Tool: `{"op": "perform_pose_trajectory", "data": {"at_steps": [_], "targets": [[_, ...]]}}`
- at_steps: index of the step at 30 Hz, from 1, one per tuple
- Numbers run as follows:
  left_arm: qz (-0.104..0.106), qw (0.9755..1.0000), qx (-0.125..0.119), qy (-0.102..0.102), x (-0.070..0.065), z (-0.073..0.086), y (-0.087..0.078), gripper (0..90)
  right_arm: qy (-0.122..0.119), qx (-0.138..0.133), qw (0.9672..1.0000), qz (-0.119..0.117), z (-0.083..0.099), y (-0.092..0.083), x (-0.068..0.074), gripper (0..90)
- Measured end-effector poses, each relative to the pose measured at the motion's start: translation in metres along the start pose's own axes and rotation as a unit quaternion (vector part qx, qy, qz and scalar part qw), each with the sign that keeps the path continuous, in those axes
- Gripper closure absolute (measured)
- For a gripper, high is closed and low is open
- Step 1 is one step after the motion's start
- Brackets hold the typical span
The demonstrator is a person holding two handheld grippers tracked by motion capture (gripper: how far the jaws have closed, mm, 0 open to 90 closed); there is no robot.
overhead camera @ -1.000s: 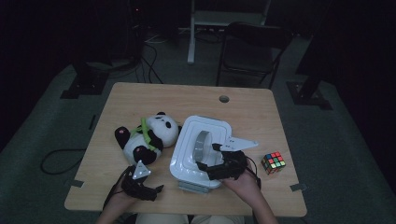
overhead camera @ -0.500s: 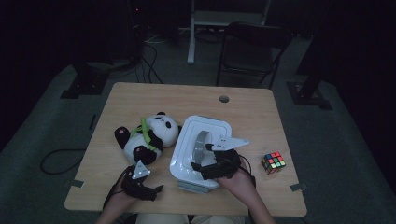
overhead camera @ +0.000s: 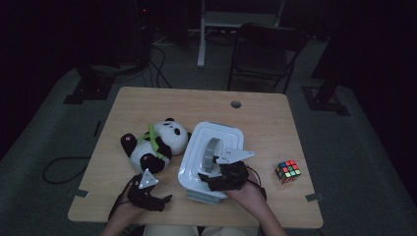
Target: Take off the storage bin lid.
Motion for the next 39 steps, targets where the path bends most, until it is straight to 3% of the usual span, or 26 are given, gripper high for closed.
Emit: {"op": "perform_pose_trajectory", "data": {"at_steps": [5,24,25,26,27,34,39], "targets": [[-0.001,1.0,0.0,0.001,0.0,0.0,0.0,3.4,-0.011,-0.001,0.9999,-0.006,0.001,0.0,0.004,40.3],[0.001,1.0,-0.001,-0.002,0.0,0.0,0.0,3.5,-0.006,0.0,0.9999,-0.013,0.001,0.0,0.007,46.7],[0.002,1.0,-0.002,-0.002,0.0,0.0,0.0,3.5,0.0,0.0,0.9998,-0.018,0.0,-0.001,0.007,48.9],[0.002,1.0,-0.001,-0.003,0.0,0.0,0.0,3.5,0.009,-0.004,1.0,0.003,0.0,-0.003,0.002,70.0],[0.002,1.0,-0.002,-0.003,0.0,0.0,0.0,3.5,0.019,-0.005,0.9997,-0.013,0.0,-0.005,0.001,71.2],[0.002,1.0,-0.002,-0.004,0.0,0.0,0.0,3.5,0.015,-0.004,0.9999,-0.004,0.0,-0.006,0.001,73.0],[0.002,1.0,-0.002,-0.004,0.0,0.0,0.0,3.5,0.007,0.008,0.9999,-0.002,0.0,-0.009,0.002,82.2]]}}
Point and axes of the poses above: each handheld gripper's, and its own axes: y roughly forward along the jaws, z roughly out of its underside, x roughly to its left, the point moved 10 cm from there along y, roughly forward along the jaws, and after that the axes turned 6 degrees about -z, right-handed, at the moved point
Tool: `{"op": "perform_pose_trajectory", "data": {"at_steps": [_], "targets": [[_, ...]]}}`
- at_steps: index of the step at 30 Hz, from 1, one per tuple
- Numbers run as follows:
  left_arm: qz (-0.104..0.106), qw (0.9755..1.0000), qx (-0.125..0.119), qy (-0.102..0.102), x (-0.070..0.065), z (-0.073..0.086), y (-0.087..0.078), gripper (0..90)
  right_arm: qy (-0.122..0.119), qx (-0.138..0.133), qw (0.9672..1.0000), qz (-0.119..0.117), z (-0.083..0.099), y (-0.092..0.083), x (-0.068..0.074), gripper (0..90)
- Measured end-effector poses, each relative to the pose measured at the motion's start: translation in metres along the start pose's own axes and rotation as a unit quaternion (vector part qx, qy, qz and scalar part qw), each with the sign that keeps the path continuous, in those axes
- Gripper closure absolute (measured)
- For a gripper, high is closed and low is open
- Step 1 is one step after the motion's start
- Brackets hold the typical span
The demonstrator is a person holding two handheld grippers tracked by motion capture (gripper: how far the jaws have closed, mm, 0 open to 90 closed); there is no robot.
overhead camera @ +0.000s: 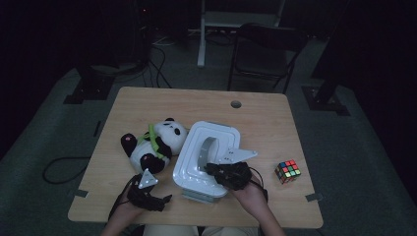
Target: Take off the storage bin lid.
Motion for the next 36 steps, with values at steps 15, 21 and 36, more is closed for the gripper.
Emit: {"op": "perform_pose_trajectory", "data": {"at_steps": [15,21,36], "targets": [[0.001,1.0,0.0,0.0,0.0,0.0,0.0,3.5,0.053,-0.003,0.9985,-0.012,-0.017,0.015,0.002,30.1],[0.002,1.0,0.0,0.0,0.0,0.0,0.0,3.5,0.044,0.004,0.9986,0.028,-0.019,0.026,-0.002,30.8],[0.002,1.0,0.0,0.0,0.0,0.001,-0.001,3.5,0.03,-0.036,0.9986,0.023,-0.016,0.029,-0.003,62.0]]}}
Point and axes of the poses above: each handheld gripper's, and its own axes: y roughly forward along the jaws, z roughly out of its underside, x roughly to its left, the point moved 10 cm from there along y, roughly forward along the jaws, and after that the axes turned 6 degrees about -z, right-handed, at the moved point
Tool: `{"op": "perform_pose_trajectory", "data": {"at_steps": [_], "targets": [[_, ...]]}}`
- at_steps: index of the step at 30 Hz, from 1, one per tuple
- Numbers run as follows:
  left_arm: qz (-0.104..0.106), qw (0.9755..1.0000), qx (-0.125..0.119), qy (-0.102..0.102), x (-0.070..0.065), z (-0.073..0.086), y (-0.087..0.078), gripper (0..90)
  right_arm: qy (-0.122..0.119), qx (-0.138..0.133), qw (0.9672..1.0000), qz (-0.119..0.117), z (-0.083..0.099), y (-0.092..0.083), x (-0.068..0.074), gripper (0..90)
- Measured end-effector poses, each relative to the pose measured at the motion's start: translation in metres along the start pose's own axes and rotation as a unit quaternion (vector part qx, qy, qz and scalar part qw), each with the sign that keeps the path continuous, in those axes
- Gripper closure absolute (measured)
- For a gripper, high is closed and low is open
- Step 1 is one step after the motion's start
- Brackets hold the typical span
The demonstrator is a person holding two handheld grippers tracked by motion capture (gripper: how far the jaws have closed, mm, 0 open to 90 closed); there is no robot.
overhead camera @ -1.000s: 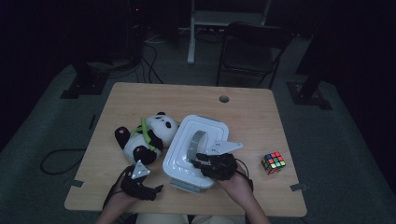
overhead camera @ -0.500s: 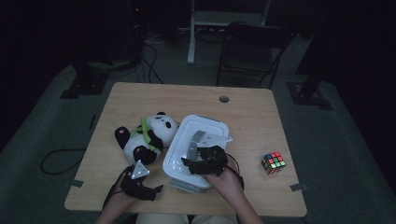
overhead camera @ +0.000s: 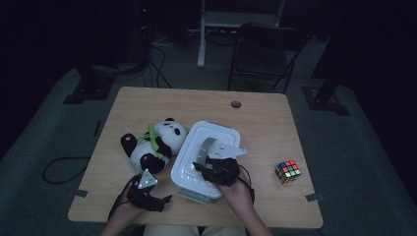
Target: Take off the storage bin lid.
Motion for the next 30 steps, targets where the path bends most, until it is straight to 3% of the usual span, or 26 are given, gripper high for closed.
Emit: {"op": "perform_pose_trajectory", "data": {"at_steps": [9,17,30], "targets": [[0.003,1.0,-0.002,-0.003,0.0,0.0,0.0,3.5,0.017,-0.002,0.9997,-0.017,-0.003,-0.007,0.001,64.8],[0.001,1.0,-0.001,0.0,0.001,0.0,0.0,3.5,0.02,-0.026,0.9991,-0.027,-0.022,-0.025,0.001,66.3],[0.002,1.0,-0.002,-0.002,0.001,0.0,0.0,3.5,0.022,-0.057,0.9981,0.011,-0.042,-0.052,-0.03,66.7]]}}
Point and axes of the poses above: each handheld gripper's, and its own axes: y roughly forward along the jaws, z roughly out of its underside, x roughly to its left, the point moved 10 cm from there along y, roughly forward along the jaws, and after that the axes turned 6 degrees about -z, right-handed, at the moved point
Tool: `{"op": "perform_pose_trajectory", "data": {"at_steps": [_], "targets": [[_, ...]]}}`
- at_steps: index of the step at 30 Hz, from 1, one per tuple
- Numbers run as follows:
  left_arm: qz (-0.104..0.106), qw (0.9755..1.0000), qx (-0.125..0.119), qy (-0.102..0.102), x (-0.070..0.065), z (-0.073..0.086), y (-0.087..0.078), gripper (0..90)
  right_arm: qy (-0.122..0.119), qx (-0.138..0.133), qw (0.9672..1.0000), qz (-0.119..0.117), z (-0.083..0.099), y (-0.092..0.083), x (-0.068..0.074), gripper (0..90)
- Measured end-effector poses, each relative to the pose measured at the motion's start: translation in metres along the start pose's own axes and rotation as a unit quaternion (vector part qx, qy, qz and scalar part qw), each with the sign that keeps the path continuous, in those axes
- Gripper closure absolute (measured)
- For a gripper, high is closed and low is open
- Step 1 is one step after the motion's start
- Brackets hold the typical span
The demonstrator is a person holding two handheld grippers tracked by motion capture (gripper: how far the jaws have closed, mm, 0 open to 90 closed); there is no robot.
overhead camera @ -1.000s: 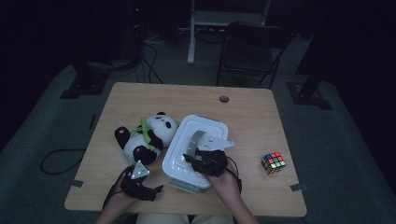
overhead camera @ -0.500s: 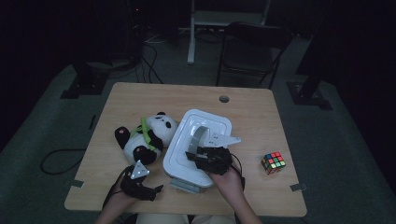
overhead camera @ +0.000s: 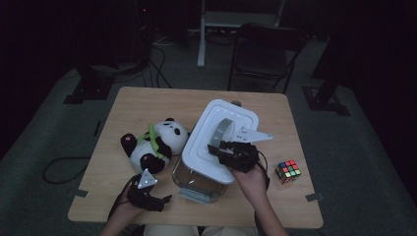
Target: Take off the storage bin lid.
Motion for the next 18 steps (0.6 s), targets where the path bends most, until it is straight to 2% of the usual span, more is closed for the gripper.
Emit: {"op": "perform_pose_trajectory", "data": {"at_steps": [8,18], "targets": [[0.001,1.0,-0.001,-0.002,0.0,0.0,0.0,3.5,0.008,-0.014,0.9993,0.033,-0.009,-0.015,-0.027,67.3],[0.001,1.0,-0.001,-0.002,0.0,0.0,0.0,3.5,0.032,-0.032,0.9963,0.073,-0.015,-0.031,-0.066,68.1]]}}
Point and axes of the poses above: each handheld gripper's, and its own axes: y roughly forward along the jaws, z roughly out of its underside, x roughly to its left, the point moved 10 cm from there along y, roughly forward along the jaws, and after that the axes turned 6 degrees about -z, right-handed, at the moved point
